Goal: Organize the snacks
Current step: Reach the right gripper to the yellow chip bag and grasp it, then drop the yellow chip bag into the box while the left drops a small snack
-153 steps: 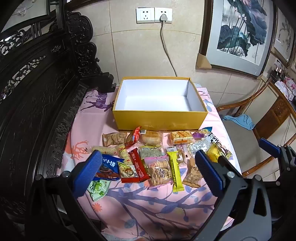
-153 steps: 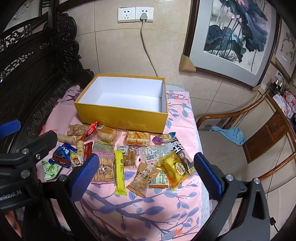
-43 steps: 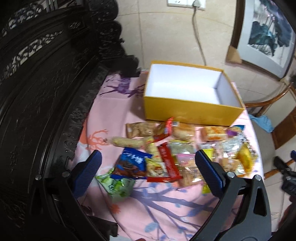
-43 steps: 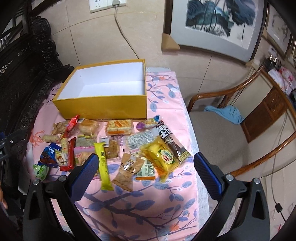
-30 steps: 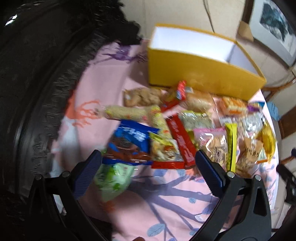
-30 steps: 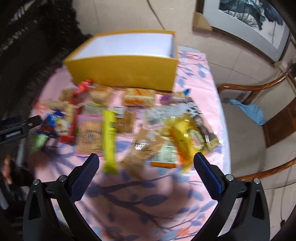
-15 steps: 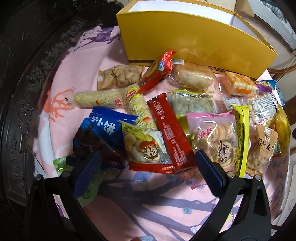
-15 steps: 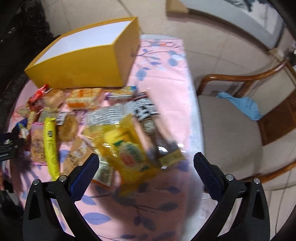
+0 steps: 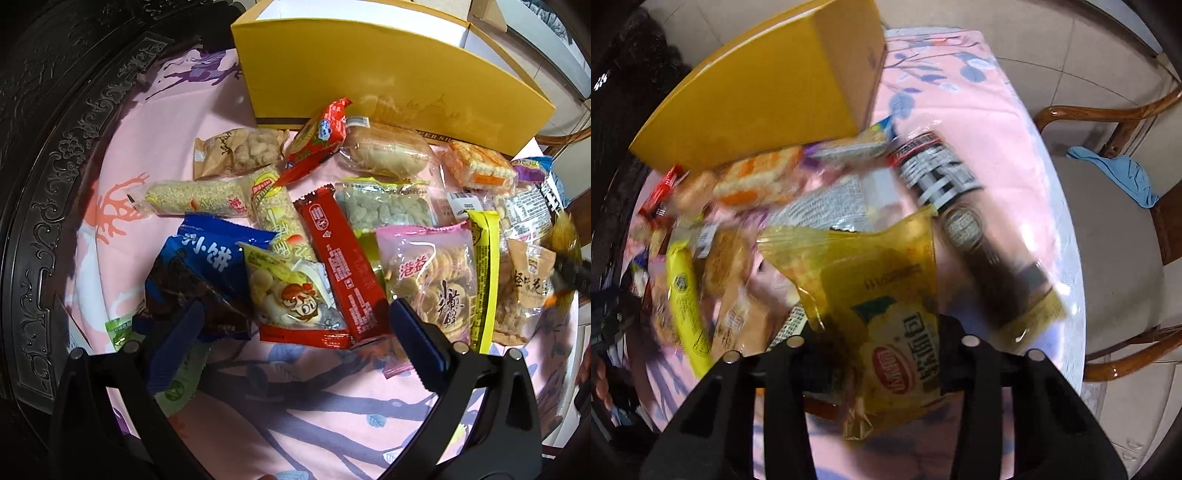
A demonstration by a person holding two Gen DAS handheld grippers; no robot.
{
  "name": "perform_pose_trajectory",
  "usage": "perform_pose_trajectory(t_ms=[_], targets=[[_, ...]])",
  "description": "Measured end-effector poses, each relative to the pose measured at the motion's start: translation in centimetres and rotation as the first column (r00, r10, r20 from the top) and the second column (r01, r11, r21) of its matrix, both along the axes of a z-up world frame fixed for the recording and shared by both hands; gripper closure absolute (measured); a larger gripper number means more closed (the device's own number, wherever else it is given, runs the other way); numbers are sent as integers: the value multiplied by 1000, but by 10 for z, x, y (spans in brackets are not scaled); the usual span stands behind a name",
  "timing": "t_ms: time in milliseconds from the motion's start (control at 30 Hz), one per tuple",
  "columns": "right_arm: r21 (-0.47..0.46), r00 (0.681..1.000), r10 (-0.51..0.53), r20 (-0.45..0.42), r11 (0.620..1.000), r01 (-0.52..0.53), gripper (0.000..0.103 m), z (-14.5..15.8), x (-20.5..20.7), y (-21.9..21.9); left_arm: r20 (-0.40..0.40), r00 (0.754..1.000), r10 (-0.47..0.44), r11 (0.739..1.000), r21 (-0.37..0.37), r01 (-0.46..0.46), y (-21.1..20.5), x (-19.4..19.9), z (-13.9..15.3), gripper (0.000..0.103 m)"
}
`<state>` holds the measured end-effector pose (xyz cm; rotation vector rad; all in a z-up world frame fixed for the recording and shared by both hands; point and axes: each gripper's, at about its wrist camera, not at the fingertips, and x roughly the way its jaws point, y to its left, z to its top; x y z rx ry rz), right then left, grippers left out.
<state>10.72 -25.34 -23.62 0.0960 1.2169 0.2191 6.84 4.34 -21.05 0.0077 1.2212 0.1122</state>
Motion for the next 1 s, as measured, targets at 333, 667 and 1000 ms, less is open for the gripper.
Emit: perform_pose_trajectory(t_ms=[333, 667, 1000], targets=[[56, 998, -61, 14, 997, 60, 63, 6, -53, -2, -28, 991, 129, 990, -60, -130, 52, 1, 6, 2], [89, 995, -103, 0, 991, 102, 62, 8, -73, -10, -32, 998, 46, 998, 43, -45, 20, 18, -23, 2], [82, 994, -109, 0, 991, 109, 61, 7, -67, -8, 13, 1000, -15, 999, 45, 14, 2, 2, -22, 35]])
